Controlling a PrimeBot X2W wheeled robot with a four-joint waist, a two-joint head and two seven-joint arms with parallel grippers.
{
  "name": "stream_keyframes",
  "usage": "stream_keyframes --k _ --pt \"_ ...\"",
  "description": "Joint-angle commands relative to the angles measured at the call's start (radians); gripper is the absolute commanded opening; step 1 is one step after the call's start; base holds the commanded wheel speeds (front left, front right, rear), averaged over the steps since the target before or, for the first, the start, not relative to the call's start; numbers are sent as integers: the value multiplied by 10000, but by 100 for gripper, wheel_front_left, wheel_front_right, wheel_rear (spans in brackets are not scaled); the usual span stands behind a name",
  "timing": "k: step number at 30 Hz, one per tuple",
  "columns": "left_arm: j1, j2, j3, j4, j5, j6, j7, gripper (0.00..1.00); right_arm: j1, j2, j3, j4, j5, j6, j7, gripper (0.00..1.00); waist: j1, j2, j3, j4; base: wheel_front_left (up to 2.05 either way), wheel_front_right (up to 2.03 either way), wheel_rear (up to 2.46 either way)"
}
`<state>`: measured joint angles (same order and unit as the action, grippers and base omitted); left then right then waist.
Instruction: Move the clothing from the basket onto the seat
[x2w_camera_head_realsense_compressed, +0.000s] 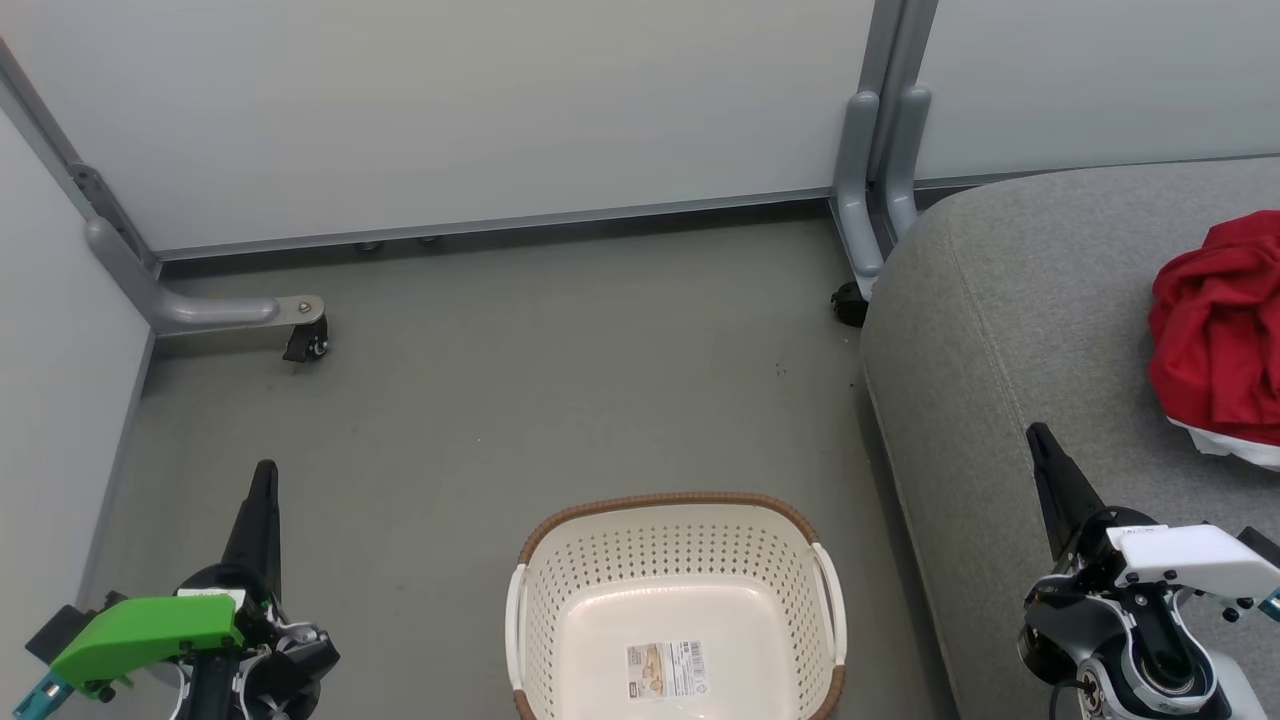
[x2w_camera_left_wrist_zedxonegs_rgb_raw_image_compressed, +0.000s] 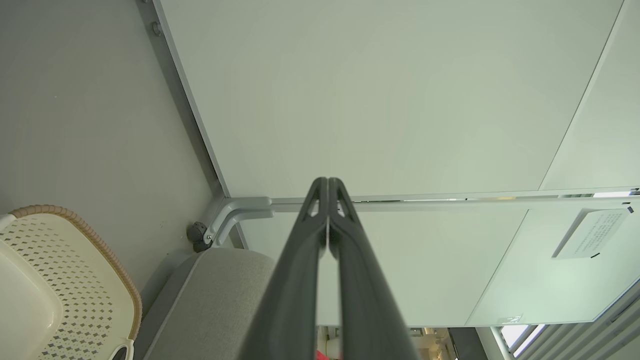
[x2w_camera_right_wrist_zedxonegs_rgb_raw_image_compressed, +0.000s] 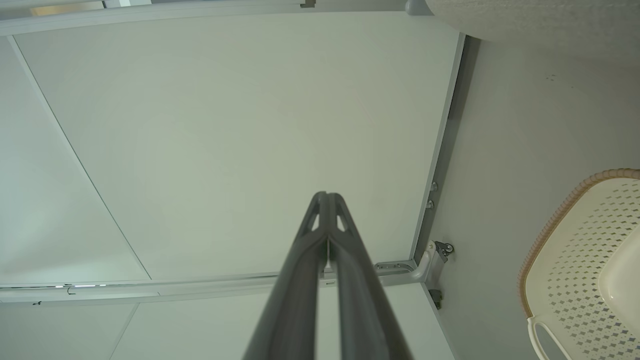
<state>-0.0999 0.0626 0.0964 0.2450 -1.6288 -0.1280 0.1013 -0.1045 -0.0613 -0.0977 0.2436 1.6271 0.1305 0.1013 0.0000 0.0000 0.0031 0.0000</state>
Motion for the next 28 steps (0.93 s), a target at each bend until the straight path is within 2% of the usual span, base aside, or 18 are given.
stream_keyframes --k 1,28 --pt "-165 0 44 14 48 -56 20 0 -72 -7 -35 24 -35 4 41 0 0 0 0 0 0 0 0" --pt "-167 -29 100 15 104 -55 72 0 -78 27 -76 26 -89 4 87 0 0 0 0 0 0 0 0"
